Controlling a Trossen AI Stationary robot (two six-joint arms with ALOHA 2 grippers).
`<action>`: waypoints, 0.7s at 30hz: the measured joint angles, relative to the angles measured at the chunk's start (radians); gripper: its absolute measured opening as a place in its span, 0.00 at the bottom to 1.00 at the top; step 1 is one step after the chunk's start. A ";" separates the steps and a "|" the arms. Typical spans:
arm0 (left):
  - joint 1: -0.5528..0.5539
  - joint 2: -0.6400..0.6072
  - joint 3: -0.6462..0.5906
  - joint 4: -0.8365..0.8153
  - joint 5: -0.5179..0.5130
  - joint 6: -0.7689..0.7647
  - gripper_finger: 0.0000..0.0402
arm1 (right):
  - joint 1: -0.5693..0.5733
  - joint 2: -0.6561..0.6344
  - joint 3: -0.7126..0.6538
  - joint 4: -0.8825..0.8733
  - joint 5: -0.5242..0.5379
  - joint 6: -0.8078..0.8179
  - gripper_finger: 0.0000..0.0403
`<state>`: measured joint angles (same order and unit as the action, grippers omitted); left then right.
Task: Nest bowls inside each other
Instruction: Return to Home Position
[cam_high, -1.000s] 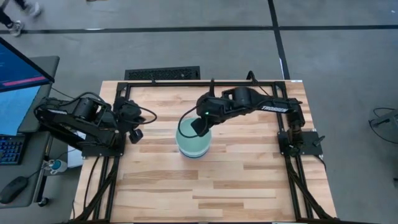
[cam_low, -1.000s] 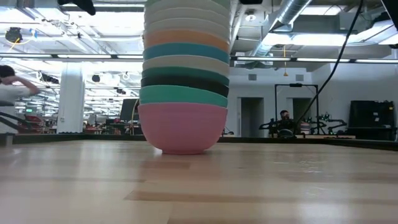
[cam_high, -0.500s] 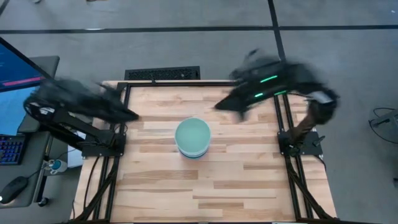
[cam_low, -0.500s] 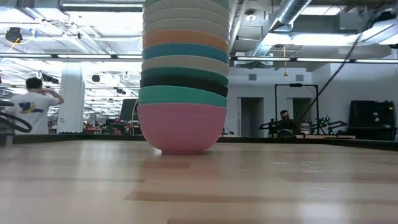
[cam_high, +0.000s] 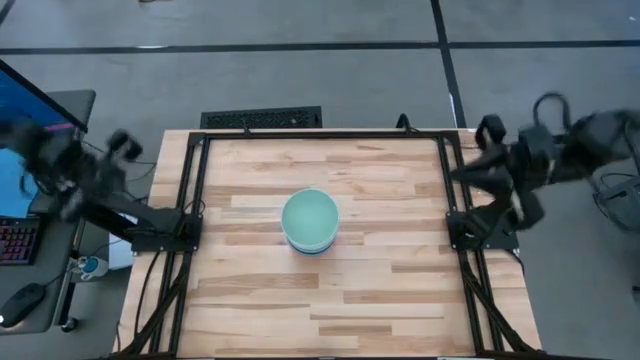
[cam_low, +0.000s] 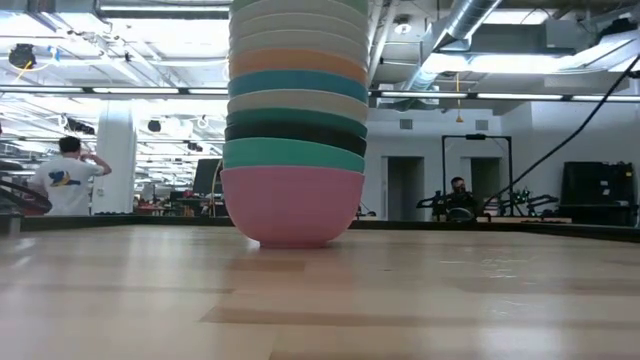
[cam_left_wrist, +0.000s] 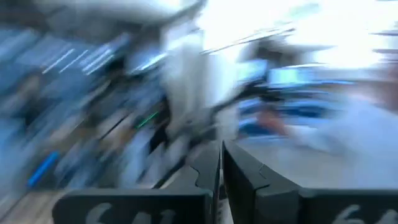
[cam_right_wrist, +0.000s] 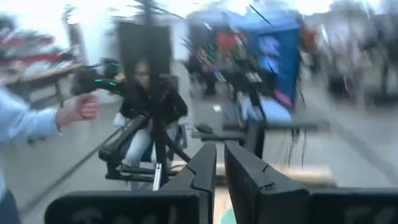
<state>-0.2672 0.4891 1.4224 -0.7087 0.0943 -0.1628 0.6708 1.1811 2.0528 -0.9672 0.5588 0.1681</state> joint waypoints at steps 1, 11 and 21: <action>0.000 -0.074 -0.124 0.128 0.100 0.063 0.02 | 0.038 -0.032 -0.090 0.081 0.020 -0.061 0.14; -0.003 -0.433 -0.862 0.712 0.268 0.237 0.02 | 0.016 -0.512 -1.269 1.303 -0.204 -0.523 0.14; -0.003 -0.449 -0.963 0.822 0.200 0.604 0.02 | -0.300 -0.614 -1.973 2.270 -0.661 -0.586 0.14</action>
<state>-0.2703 0.0399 0.4599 0.1136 0.2944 0.4409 0.3703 0.5675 0.0796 1.3030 -0.1025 -0.4183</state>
